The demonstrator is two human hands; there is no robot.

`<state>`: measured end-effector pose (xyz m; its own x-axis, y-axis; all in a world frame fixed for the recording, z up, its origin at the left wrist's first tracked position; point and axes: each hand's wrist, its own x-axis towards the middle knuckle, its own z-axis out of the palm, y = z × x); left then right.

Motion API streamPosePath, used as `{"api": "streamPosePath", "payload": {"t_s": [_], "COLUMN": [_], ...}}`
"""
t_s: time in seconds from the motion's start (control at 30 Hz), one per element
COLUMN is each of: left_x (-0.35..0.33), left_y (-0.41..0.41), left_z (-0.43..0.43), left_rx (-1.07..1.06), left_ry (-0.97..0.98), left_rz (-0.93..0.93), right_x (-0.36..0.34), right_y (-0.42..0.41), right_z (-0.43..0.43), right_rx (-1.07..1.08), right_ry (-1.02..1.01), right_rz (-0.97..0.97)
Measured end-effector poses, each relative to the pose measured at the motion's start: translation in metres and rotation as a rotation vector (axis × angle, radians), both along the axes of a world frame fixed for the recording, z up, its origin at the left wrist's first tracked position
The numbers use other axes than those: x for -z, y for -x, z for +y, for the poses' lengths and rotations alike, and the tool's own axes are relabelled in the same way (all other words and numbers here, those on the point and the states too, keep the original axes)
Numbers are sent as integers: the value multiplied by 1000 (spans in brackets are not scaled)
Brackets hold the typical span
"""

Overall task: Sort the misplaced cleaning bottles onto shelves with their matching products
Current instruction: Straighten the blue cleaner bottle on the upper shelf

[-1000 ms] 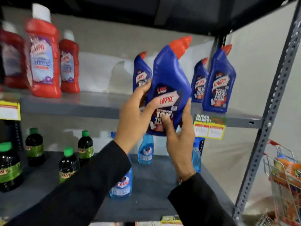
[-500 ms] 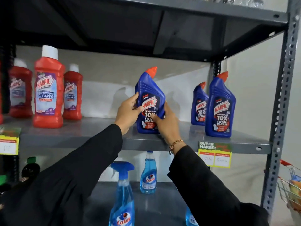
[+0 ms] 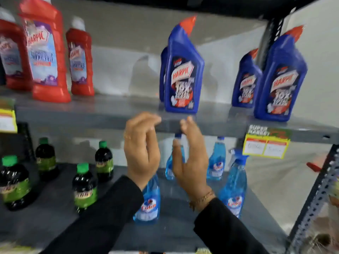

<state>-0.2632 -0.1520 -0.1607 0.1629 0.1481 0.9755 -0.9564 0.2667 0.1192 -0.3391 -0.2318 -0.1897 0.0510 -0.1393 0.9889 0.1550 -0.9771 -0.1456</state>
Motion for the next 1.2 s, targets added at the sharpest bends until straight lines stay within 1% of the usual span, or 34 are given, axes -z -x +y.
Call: {"api": "streamPosePath", "payload": {"t_s": [0.03, 0.07, 0.1, 0.17, 0.2, 0.23, 0.27, 0.33, 0.4, 0.57, 0.67, 0.8, 0.93, 1.1, 1.2], "left_x": [29, 58, 88, 132, 148, 160, 169, 177, 179, 179, 177, 173, 172, 175, 179], "left_y": [1, 0, -2, -8, -14, -20, -28, -41, -46, -42, -34, -19, -6, -2, -2], "left_z": [1, 1, 2, 2, 2, 2, 2, 1, -1, -7, -19, -46, -72, -81, -82], "left_rx": [2, 20, 49, 115, 126, 112, 102, 109, 148, 233, 310, 351, 403, 366, 352], "left_ry": [-25, -87, -171, -326, -422, -534, -645, -811, -881, -815, -816, -858, -943, -979, -960], "left_rz": [12, 83, 209, 528, 683, 787, 853, 931, 961, 978, 998, 954, 958, 931, 902], "right_x": [30, 60, 91, 136, 151, 162, 169, 178, 184, 193, 192, 187, 189, 195, 198], "right_y": [-2, -5, -8, -15, -19, -23, -29, -39, -46, -44, -34, -12, 7, 15, 15], "right_z": [5, 10, 17, 25, 26, 24, 21, 16, 13, 7, -6, -30, -50, -61, -63], "right_rx": [-23, -58, -102, -146, -152, -160, -170, -196, -210, -218, -201, -131, -93, -121, -128], "right_ry": [0, -81, -240, -602, -766, -883, -961, -1044, -1086, -1132, -1142, -1127, -1162, -1183, -1189], "right_rz": [86, 195, 309, 483, 541, 582, 620, 684, 705, 612, 534, 487, 453, 483, 481]}}
